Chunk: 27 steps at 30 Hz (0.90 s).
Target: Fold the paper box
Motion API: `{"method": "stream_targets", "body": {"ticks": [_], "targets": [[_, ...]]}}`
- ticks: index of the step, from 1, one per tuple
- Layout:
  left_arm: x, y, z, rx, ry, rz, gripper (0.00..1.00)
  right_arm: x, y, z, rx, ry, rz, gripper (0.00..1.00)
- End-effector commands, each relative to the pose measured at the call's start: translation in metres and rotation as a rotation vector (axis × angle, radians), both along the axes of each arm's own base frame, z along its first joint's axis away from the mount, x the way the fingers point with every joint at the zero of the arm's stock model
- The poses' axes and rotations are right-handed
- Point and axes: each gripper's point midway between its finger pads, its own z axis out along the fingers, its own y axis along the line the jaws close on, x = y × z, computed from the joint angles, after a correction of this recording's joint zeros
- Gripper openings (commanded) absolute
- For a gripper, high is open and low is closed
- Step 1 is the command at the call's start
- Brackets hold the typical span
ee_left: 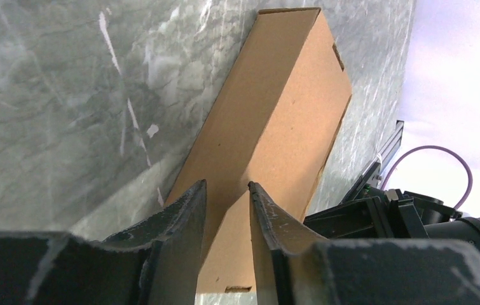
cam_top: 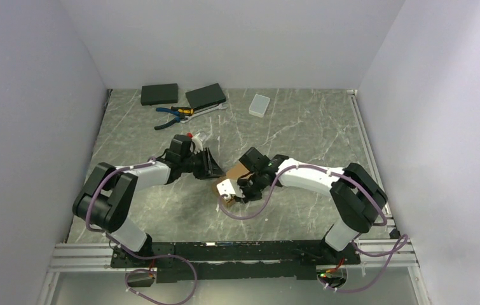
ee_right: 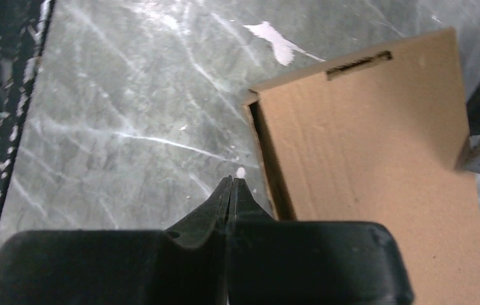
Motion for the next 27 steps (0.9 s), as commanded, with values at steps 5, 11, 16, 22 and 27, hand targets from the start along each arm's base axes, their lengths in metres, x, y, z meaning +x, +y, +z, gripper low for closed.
{"method": "stream_targets", "body": {"ticks": [5, 11, 16, 22, 27], "targets": [[-0.013, 0.003, 0.012, -0.015, -0.008, -0.076, 0.41, -0.028, 0.007, 0.005, 0.024, -0.003, 0.218, 0.0], [-0.021, 0.001, -0.001, -0.025, 0.032, -0.101, 0.39, -0.016, 0.033, -0.001, 0.031, -0.105, 0.128, 0.0], [-0.028, -0.003, -0.013, -0.05, 0.071, -0.117, 0.31, -0.001, 0.049, -0.006, 0.038, -0.197, 0.03, 0.0], [-0.037, -0.004, -0.021, -0.066, 0.092, -0.129, 0.29, 0.03, 0.052, -0.009, 0.028, -0.321, -0.12, 0.0], [-0.034, -0.002, -0.019, -0.051, 0.086, -0.121, 0.32, -0.023, 0.033, -0.005, -0.039, -0.126, 0.166, 0.0]]}}
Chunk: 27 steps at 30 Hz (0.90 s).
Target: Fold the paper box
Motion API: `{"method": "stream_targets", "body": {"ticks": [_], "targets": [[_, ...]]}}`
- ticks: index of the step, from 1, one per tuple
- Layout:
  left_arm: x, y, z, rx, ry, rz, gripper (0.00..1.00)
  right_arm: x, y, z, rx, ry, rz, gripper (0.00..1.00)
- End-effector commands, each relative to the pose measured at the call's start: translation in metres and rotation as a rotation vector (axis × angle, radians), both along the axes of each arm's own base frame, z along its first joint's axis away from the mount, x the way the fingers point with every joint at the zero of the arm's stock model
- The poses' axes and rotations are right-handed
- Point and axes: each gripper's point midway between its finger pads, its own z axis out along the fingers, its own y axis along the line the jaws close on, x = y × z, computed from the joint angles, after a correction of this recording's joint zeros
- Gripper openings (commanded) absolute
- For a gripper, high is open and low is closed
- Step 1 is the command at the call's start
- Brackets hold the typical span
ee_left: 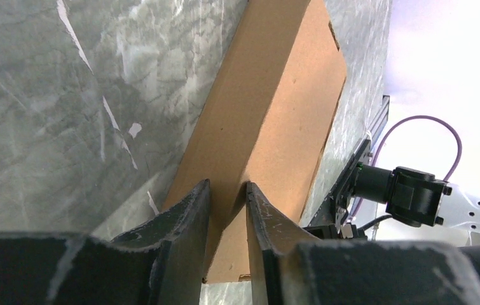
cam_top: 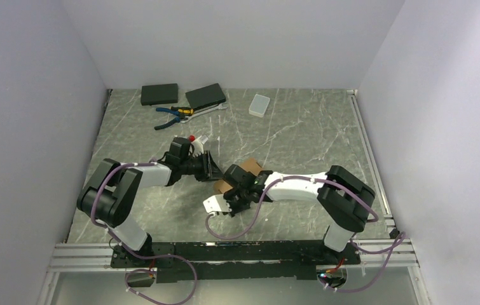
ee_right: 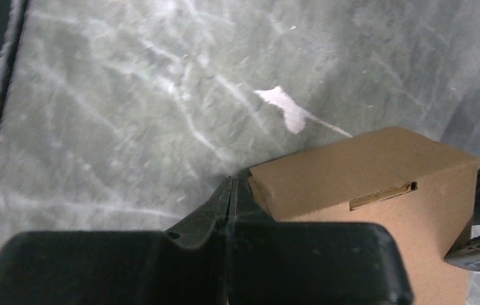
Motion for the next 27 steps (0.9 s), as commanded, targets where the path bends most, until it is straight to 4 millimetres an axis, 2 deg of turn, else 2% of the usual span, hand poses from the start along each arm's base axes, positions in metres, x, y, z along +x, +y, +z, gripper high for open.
{"method": "stream_targets", "body": {"ticks": [1, 3, 6, 11, 14, 18, 21, 24, 27], "targets": [[-0.02, 0.002, -0.011, 0.023, 0.084, -0.037, 0.33, -0.023, -0.012, 0.023, -0.022, 0.095, 0.219, 0.0], [-0.012, 0.005, -0.001, 0.031, 0.063, -0.022, 0.36, -0.047, -0.033, 0.035, -0.058, 0.203, 0.367, 0.0], [0.005, 0.015, 0.019, 0.032, 0.01, 0.018, 0.5, -0.05, -0.053, 0.05, -0.068, 0.264, 0.405, 0.0], [0.03, 0.022, 0.054, 0.029, -0.098, 0.044, 0.77, -0.02, -0.085, 0.062, -0.044, 0.252, 0.289, 0.0], [0.042, 0.017, 0.063, 0.017, -0.133, 0.029, 0.88, 0.002, -0.109, 0.059, -0.043, 0.234, 0.19, 0.0], [0.056, 0.0, 0.059, -0.046, -0.113, -0.03, 0.89, 0.036, -0.134, 0.045, -0.05, 0.139, 0.036, 0.0], [0.061, -0.016, 0.052, -0.074, -0.095, -0.079, 0.89, 0.054, -0.143, 0.037, -0.064, 0.085, -0.047, 0.0], [0.069, -0.032, 0.046, -0.072, -0.085, -0.12, 0.89, 0.067, -0.143, 0.031, -0.056, 0.033, -0.08, 0.0], [0.074, -0.043, 0.029, -0.058, -0.051, -0.144, 0.88, 0.075, -0.138, 0.025, -0.03, 0.001, -0.106, 0.0]]}}
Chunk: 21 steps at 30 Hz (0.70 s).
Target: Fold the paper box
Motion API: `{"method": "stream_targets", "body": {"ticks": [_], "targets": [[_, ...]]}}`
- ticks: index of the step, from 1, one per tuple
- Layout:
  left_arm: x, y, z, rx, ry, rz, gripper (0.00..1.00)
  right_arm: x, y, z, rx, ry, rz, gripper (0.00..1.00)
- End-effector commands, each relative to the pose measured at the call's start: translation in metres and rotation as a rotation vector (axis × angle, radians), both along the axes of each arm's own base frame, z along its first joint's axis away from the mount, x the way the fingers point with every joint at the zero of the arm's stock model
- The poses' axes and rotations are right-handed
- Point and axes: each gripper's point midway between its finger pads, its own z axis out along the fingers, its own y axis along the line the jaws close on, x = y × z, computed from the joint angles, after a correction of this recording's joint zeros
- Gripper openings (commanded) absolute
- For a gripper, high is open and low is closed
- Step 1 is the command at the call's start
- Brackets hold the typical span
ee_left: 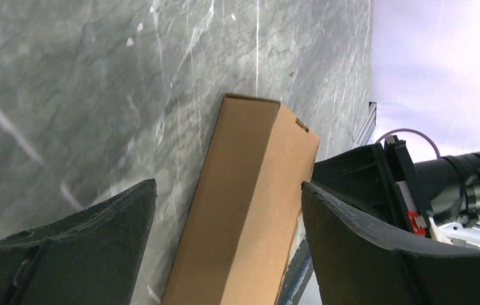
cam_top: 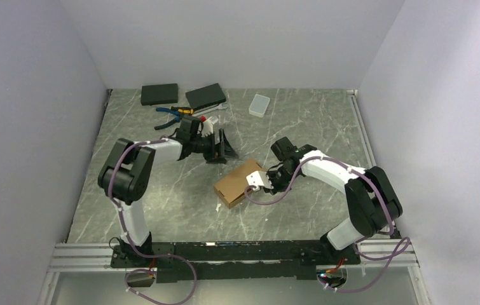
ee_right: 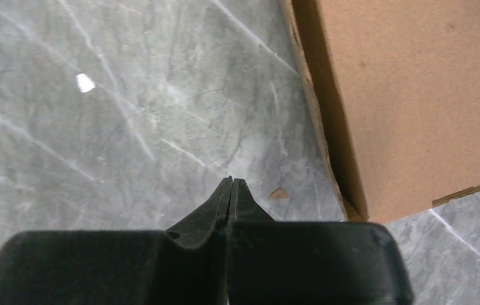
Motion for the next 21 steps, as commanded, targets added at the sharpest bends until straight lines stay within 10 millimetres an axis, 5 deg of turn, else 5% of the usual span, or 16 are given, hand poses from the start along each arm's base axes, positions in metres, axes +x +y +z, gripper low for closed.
{"method": "stream_targets", "body": {"ticks": [1, 11, 21], "targets": [[0.008, -0.026, 0.001, -0.032, -0.023, -0.089, 0.86, 0.032, 0.014, 0.003, 0.072, -0.136, -0.058, 0.0], [-0.008, -0.037, -0.037, -0.029, 0.074, -0.151, 0.63, 0.104, 0.035, 0.006, 0.121, -0.423, -0.339, 0.0], [-0.013, -0.046, -0.04, -0.025, 0.086, -0.161, 0.62, 0.109, 0.04, 0.017, 0.2, -0.369, -0.45, 0.0]]}}
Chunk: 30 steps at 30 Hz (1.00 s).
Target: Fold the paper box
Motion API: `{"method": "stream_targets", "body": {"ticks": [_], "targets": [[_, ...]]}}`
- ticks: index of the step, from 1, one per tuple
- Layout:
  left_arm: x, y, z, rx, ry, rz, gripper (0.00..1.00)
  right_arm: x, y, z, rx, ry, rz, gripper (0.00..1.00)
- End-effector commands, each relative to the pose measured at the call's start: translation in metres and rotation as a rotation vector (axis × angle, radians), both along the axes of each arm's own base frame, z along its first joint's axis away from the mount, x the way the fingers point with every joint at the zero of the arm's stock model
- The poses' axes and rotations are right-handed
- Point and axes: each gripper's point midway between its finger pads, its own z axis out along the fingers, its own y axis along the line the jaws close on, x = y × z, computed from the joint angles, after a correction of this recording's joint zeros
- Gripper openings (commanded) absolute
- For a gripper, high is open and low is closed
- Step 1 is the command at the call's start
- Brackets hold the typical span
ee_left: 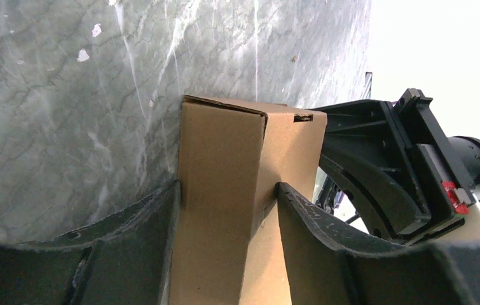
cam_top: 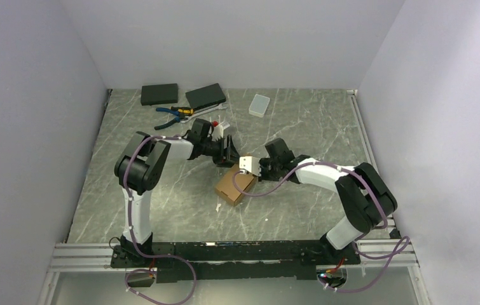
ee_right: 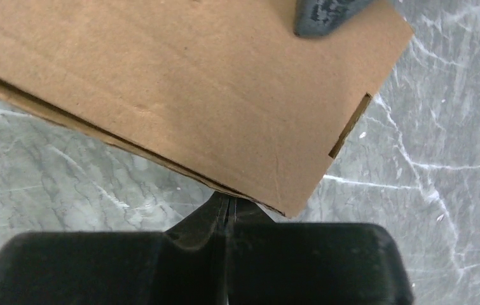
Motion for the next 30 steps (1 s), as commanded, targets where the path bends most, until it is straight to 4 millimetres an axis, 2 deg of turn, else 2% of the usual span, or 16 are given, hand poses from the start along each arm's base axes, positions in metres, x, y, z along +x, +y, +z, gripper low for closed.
{"method": "stream_targets", "body": {"ticks": [1, 3, 6, 11, 12, 13, 14, 17, 19, 21, 22, 24, 26, 30], "targets": [[-0.003, -0.005, -0.002, 0.018, 0.001, -0.005, 0.64, 0.019, 0.013, 0.031, 0.109, -0.043, -0.038, 0.0], [0.006, 0.001, 0.006, 0.019, -0.016, 0.034, 0.66, 0.006, 0.007, 0.032, 0.08, 0.05, 0.004, 0.01], [0.025, 0.016, 0.025, 0.008, -0.058, 0.12, 0.7, -0.014, -0.001, 0.047, 0.097, 0.116, 0.078, 0.01], [0.04, 0.041, 0.063, 0.019, -0.177, 0.226, 0.78, -0.015, -0.003, 0.08, 0.207, 0.101, 0.056, 0.08], [0.041, 0.045, 0.064, 0.036, -0.193, 0.244, 0.79, -0.014, -0.003, 0.087, 0.246, 0.112, 0.04, 0.1], [0.04, 0.05, 0.069, 0.048, -0.219, 0.261, 0.8, -0.013, -0.003, 0.094, 0.29, 0.128, 0.024, 0.13], [0.039, 0.055, 0.08, 0.054, -0.257, 0.28, 0.81, -0.011, -0.003, 0.101, 0.344, 0.148, -0.001, 0.21], [0.032, 0.07, 0.094, 0.086, -0.328, 0.333, 0.87, -0.009, 0.005, 0.121, 0.569, 0.292, -0.108, 0.48], [0.024, 0.081, 0.102, 0.1, -0.364, 0.372, 0.91, -0.006, 0.01, 0.129, 0.702, 0.415, -0.181, 0.55], [0.015, 0.094, 0.106, 0.116, -0.383, 0.426, 0.97, 0.0, 0.012, 0.124, 0.77, 0.504, -0.271, 0.59], [0.007, 0.1, 0.101, 0.128, -0.375, 0.447, 0.99, 0.005, 0.012, 0.122, 0.79, 0.523, -0.317, 0.61], [-0.004, 0.112, 0.105, 0.132, -0.374, 0.505, 0.99, 0.017, 0.011, 0.115, 0.823, 0.564, -0.426, 0.68], [-0.014, 0.123, 0.1, 0.153, -0.35, 0.547, 0.99, 0.025, 0.011, 0.106, 0.838, 0.611, -0.511, 0.72], [-0.037, 0.126, 0.094, 0.118, -0.331, 0.539, 0.99, 0.034, 0.012, 0.084, 0.82, 0.698, -0.617, 0.75]]}}
